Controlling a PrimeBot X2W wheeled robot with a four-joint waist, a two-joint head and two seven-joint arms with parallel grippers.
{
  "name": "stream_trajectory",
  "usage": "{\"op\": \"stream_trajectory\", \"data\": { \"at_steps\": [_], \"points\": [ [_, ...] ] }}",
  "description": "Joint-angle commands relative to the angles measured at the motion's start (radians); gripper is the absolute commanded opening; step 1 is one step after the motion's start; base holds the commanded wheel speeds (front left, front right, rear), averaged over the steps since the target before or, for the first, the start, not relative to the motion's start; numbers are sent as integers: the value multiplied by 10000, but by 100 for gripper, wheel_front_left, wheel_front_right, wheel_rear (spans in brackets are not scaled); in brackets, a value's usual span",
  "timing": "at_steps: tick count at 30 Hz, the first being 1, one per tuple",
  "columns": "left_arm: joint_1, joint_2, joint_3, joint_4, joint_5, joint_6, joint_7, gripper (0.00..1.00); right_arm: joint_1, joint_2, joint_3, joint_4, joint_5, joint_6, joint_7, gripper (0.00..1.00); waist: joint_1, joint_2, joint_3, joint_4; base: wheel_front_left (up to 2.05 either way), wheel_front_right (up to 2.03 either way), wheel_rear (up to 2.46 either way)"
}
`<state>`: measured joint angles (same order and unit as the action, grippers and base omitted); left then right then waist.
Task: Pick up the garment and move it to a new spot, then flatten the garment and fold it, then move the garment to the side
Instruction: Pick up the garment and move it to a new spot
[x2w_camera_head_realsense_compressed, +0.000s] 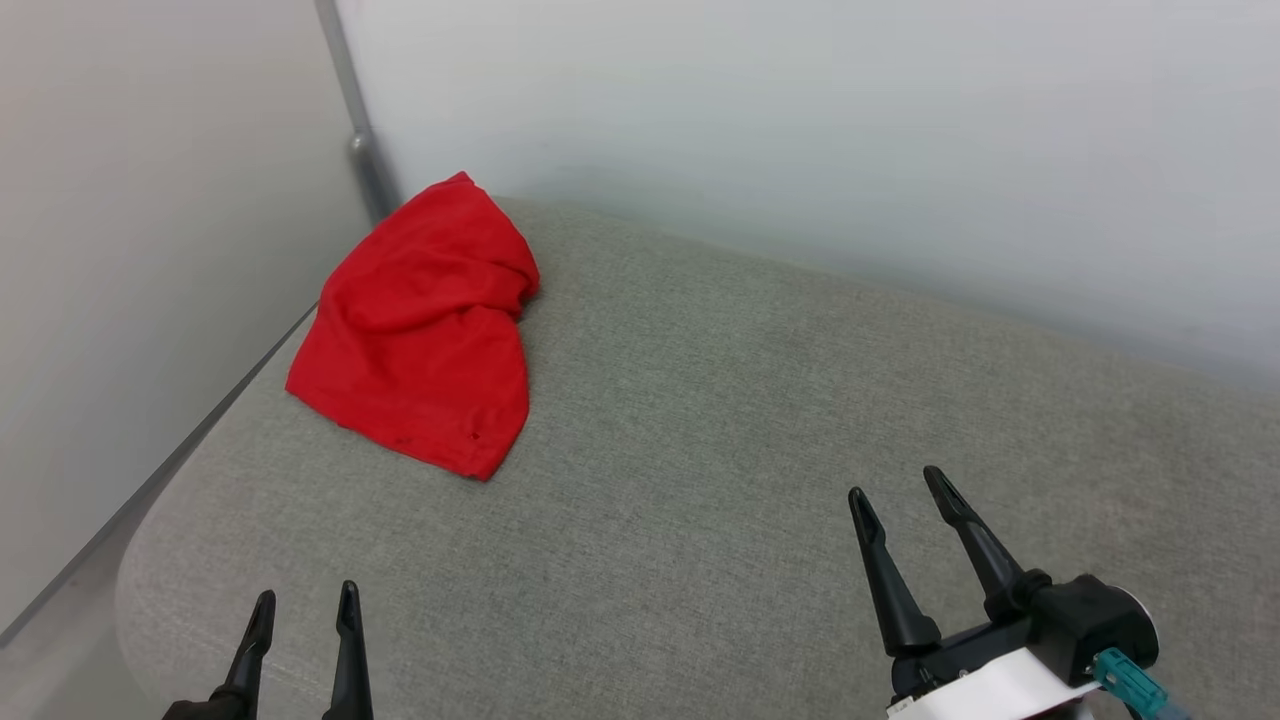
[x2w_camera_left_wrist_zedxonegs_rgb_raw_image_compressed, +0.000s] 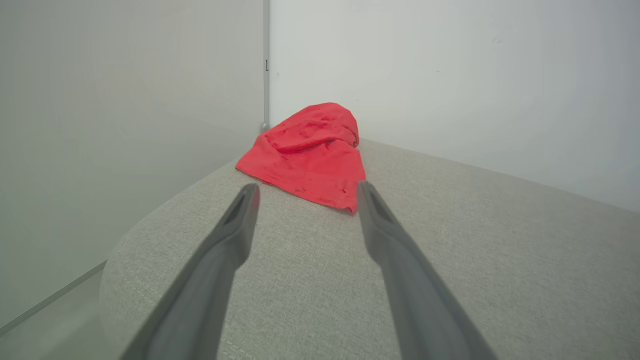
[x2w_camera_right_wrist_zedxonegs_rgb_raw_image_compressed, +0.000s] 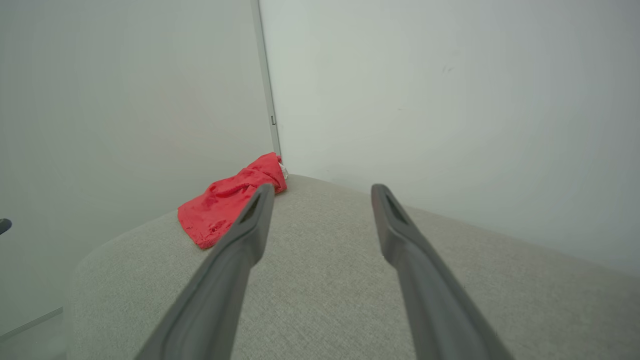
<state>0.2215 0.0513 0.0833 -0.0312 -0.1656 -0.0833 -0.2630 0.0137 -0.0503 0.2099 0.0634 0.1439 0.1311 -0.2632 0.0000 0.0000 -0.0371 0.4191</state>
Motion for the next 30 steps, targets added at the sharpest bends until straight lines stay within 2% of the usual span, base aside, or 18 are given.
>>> {"op": "stream_trajectory", "data": {
  "at_steps": [1,11,16,19,24,30],
  "points": [
    [49,-13,36,16,-36,-52,-28,100,99,2,-5,15,53,-6,-25,100,0,0,-14,81,0,0,0],
    [-279,-11,349,-95,-99,-238,-28,100,-103,7,-180,79,176,-5,-25,100,0,0,324,21,0,0,0],
    [-842,22,397,-52,-202,-411,-28,100,-487,-2,-275,-255,-410,-5,-25,100,0,0,1038,-325,0,0,0],
    [-1489,288,342,214,-469,-446,-26,100,-754,-2,-313,-542,-788,-7,-25,100,0,0,1681,-548,0,0,0],
    [-3083,1678,-396,1378,-1289,-461,144,100,-1194,-107,-427,-1049,-1426,-5,-25,100,0,0,2827,-987,0,0,0],
    [-5456,4072,-1653,2543,-2894,-464,2238,100,-1655,-422,-487,-1764,-1819,-5,-25,100,0,0,4172,-1513,0,0,0]
  ]
}}
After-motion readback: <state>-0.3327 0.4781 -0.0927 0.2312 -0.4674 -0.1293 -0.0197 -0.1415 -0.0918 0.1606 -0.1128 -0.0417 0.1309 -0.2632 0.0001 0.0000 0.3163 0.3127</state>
